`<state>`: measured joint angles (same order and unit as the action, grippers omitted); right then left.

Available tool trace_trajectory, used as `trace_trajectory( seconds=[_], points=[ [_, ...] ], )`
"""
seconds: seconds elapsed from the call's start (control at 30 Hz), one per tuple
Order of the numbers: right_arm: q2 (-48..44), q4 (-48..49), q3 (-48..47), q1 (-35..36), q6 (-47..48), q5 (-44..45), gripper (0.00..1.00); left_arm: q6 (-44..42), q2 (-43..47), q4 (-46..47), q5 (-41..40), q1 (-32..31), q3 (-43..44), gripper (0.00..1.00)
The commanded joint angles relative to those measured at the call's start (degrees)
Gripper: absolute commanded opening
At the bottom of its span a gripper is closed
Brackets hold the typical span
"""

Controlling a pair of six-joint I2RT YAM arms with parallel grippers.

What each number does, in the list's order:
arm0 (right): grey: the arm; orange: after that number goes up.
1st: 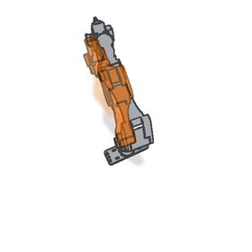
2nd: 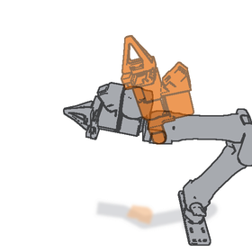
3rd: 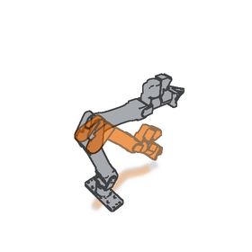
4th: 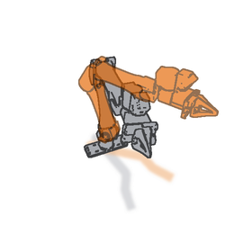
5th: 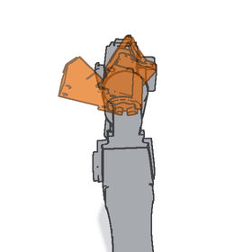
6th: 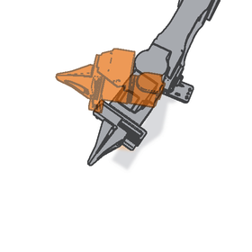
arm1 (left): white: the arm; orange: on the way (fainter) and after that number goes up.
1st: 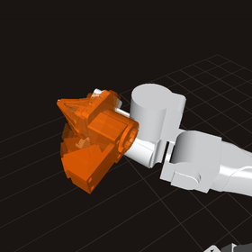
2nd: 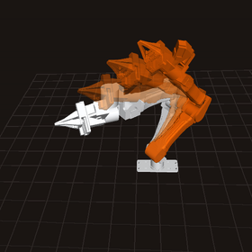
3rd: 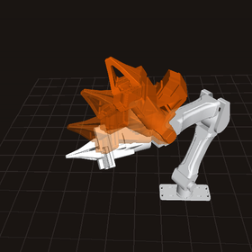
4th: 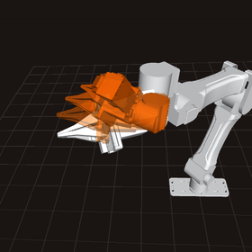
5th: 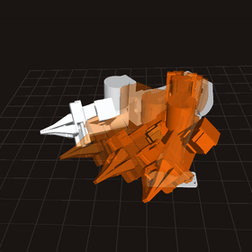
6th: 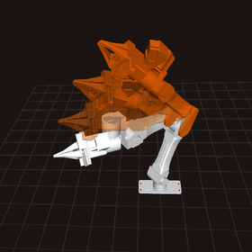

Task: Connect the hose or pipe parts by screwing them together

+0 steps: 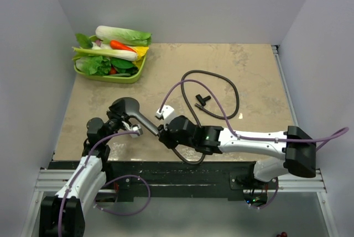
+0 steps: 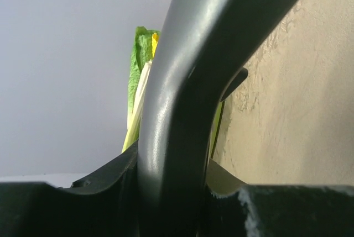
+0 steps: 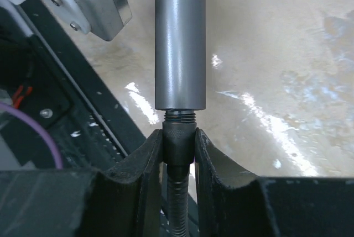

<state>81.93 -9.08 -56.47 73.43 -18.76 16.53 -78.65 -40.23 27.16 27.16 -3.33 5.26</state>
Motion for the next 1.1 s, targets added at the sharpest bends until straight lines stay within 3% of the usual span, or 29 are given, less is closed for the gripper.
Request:
trace_trajectory(
  seconds=[0.0, 0.2, 0.33, 0.47, 0.67, 0.73, 0.83, 0.87, 0.93, 0.97, 1.03, 1.07],
  points=[
    [-3.97, 18.18, 5.39, -6.00, -8.82, -17.02, 0.00, 2.10, 1.03, 5.80, 6.50, -0.71, 0.81, 0.00],
    [-4.94, 37.10, 15.14, -14.27, -21.37, -38.28, 0.00, 2.19, 1.38, 5.71, 7.03, -0.71, 0.63, 0.00],
    [-1.69, 50.27, 18.41, -18.49, -30.33, -47.70, 0.00, 2.19, 1.47, 5.63, 6.86, -0.71, 0.89, 0.00],
    [2.87, 64.77, 21.30, -21.74, -40.19, -52.64, 0.00, 2.28, 1.73, 5.28, 6.86, -0.71, 0.90, 0.00],
    [14.99, 103.29, 25.88, -25.00, -59.52, -56.17, 0.00, 2.28, 1.82, 5.19, 6.77, -0.71, 0.98, 0.00],
    [19.39, 112.05, 25.88, -25.35, -66.54, -55.92, 0.00, 2.45, 1.73, 5.36, 6.86, -0.71, 0.98, 0.00],
    [21.52, 112.53, 25.27, -25.62, -66.41, -56.96, 0.00, 2.45, 1.64, 5.54, 6.77, -0.71, 1.16, 0.00],
    [20.56, 109.83, 25.09, -25.96, -65.71, -57.31, 0.17, 2.63, 1.64, 5.54, 6.68, -0.71, 1.25, 0.00],
    [18.10, 102.73, 24.48, -26.23, -59.93, -58.37, 0.33, 2.71, 1.56, 5.45, 6.59, -0.71, 1.42, 0.00],
    [14.00, 89.98, 24.04, -26.23, -56.50, -58.28, 0.45, 2.63, 1.47, 5.45, 6.51, -0.71, 1.42, 0.00],
    [8.62, 72.98, 21.06, -26.14, -42.20, -55.92, 0.57, 2.80, 1.38, 5.54, 6.33, -0.71, 1.51, 0.00],
    [3.72, 52.97, 16.87, -26.14, -36.58, -54.26, 0.71, 2.89, 1.38, 5.54, 6.33, -0.71, 1.60, 0.00]
  ],
)
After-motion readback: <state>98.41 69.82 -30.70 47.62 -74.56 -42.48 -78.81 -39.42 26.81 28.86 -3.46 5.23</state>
